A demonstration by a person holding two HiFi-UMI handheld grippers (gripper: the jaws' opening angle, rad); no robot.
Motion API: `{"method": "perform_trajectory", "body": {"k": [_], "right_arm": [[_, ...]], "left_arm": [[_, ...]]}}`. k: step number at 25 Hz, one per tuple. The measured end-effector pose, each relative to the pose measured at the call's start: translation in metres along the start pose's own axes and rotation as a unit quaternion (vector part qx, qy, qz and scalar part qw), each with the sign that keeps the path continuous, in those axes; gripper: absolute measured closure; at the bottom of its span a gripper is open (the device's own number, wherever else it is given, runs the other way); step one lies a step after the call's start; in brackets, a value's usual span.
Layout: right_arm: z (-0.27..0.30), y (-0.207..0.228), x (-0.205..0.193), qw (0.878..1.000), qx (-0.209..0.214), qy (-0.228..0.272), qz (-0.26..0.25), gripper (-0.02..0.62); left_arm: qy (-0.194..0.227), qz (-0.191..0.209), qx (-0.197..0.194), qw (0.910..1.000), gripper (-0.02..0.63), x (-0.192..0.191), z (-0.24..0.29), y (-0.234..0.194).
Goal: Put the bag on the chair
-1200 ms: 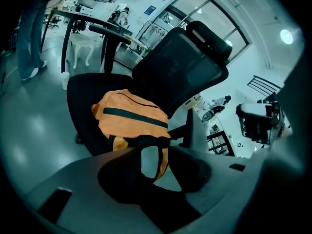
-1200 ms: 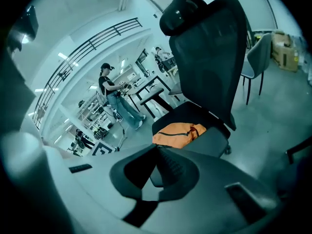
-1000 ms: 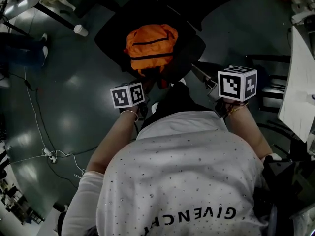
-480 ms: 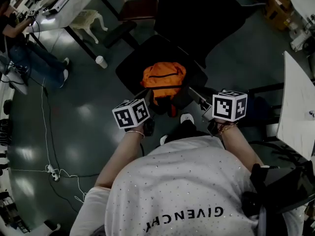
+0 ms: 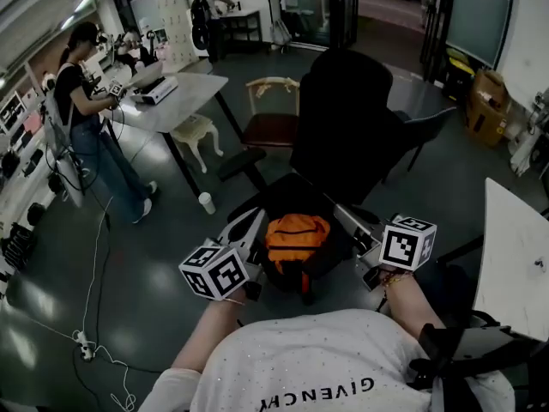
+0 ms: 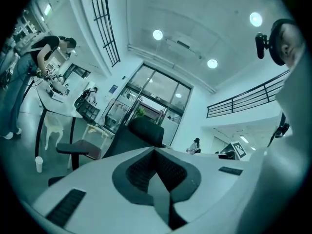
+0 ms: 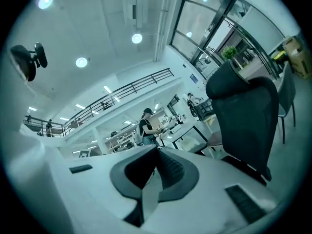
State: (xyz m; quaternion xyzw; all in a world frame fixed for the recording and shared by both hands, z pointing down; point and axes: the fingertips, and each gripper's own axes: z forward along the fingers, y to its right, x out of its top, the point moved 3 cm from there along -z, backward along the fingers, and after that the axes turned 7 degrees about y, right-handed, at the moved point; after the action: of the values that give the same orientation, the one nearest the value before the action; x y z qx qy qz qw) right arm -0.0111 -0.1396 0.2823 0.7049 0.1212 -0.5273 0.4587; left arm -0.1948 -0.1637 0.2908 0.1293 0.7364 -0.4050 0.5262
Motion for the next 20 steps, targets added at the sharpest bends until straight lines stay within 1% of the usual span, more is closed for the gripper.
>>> {"method": "perform_trajectory", "body": {"k": [2, 4, 6, 8, 12, 14, 17, 20], "right_arm": [[-0.017, -0.007, 0.014, 0.999, 0.011, 0.003, -0.033, 0.591], [-0.041, -0.008, 0.017, 0.998, 0.01, -0.004, -0.061, 0.591], [-0.069, -0.007, 0.009, 0.997, 0.005, -0.02, -0.073, 0.591], [-0.099, -0.006, -0.001, 0.997, -0.001, -0.033, -0.075, 0.591], [-0.15, -0.002, -0.007, 0.995, -0.011, -0.042, -0.091, 0.591], [-0.173, 0.0, -0.009, 0.994, -0.016, -0.046, -0.096, 0.591], [-0.208, 0.0, -0.02, 0.994, -0.021, -0.053, -0.089, 0.591], [-0.233, 0.001, -0.03, 0.995, -0.024, -0.056, -0.082, 0.591]], "left_arm": [[0.024, 0.017, 0.01, 0.9995, 0.606, 0.011, -0.006, 0.016], [0.056, 0.028, 0.018, 0.9979, 0.606, 0.014, -0.012, 0.036], [0.071, 0.019, 0.022, 0.9971, 0.606, 0.006, -0.021, 0.057], [0.066, 0.007, 0.027, 0.9975, 0.606, -0.01, -0.028, 0.078], [0.053, 0.01, 0.029, 0.9981, 0.606, -0.038, -0.038, 0.12], [0.062, 0.005, 0.045, 0.9971, 0.606, -0.048, -0.047, 0.137], [0.076, 0.0, 0.068, 0.9948, 0.606, -0.064, -0.065, 0.16], [0.068, 0.003, 0.077, 0.9947, 0.606, -0.079, -0.08, 0.178]]}}
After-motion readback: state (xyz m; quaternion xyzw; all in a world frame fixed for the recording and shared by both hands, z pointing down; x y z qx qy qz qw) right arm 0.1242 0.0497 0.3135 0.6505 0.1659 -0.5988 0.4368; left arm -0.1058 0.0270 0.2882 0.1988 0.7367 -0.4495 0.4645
